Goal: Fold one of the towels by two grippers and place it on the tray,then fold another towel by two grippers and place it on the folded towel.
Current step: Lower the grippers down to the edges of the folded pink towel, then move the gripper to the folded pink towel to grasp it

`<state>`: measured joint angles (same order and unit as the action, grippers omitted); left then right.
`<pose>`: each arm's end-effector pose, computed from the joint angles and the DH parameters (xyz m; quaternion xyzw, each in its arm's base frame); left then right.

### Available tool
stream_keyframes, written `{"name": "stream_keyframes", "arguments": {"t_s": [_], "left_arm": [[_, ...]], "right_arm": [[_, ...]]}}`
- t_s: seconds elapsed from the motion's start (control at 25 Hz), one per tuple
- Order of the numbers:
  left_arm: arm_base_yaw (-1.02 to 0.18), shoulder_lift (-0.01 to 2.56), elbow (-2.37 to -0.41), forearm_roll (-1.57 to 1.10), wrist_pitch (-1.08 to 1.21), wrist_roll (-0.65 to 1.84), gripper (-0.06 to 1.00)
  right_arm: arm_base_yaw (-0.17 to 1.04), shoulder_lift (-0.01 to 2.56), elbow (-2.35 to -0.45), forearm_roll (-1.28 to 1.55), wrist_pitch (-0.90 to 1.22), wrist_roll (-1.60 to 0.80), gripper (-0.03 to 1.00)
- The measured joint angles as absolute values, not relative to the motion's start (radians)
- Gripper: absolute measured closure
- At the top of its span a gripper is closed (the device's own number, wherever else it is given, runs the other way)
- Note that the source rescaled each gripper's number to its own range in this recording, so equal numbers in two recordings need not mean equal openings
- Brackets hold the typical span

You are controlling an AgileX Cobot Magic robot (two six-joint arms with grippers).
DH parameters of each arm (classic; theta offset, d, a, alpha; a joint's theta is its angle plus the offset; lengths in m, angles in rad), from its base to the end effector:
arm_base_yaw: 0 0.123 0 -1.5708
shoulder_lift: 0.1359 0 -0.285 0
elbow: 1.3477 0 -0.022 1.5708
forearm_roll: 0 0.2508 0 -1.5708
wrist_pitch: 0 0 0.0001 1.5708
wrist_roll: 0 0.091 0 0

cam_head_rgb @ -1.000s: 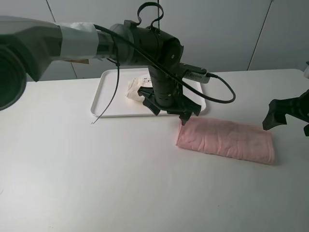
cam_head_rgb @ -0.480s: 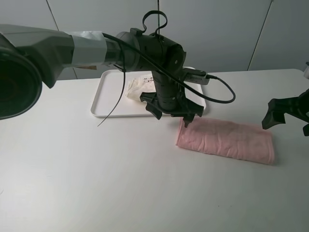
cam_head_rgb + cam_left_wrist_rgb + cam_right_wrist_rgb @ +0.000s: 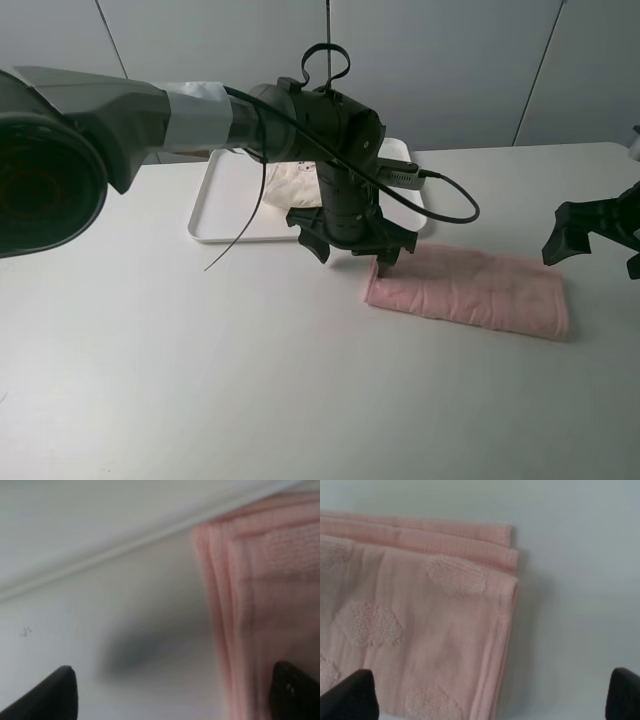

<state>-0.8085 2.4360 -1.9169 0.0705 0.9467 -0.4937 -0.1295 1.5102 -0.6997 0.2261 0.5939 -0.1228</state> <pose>0.3451 -0.3539 0.1025 0.1735 0.9797 -0.0339 0.0947 0.2470 -0.0206 0.1705 0.0881 0.9854 0.0580 0.1340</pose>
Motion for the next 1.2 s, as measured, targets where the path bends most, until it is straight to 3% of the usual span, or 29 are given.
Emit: {"name": "stream_keyframes", "arguments": {"t_s": [0.88, 1.2], "left_arm": [[-0.808, 2.45, -1.928, 0.038, 1.047, -0.547, -0.04], [-0.81, 2.45, -1.928, 0.038, 1.066, -0.547, -0.04]], "right_arm": [[-0.061, 1.76, -0.803, 0.099, 0.635, -0.059, -0.01], [-0.061, 1.811, -0.833, 0.041, 0.622, -0.042, 0.15]]}}
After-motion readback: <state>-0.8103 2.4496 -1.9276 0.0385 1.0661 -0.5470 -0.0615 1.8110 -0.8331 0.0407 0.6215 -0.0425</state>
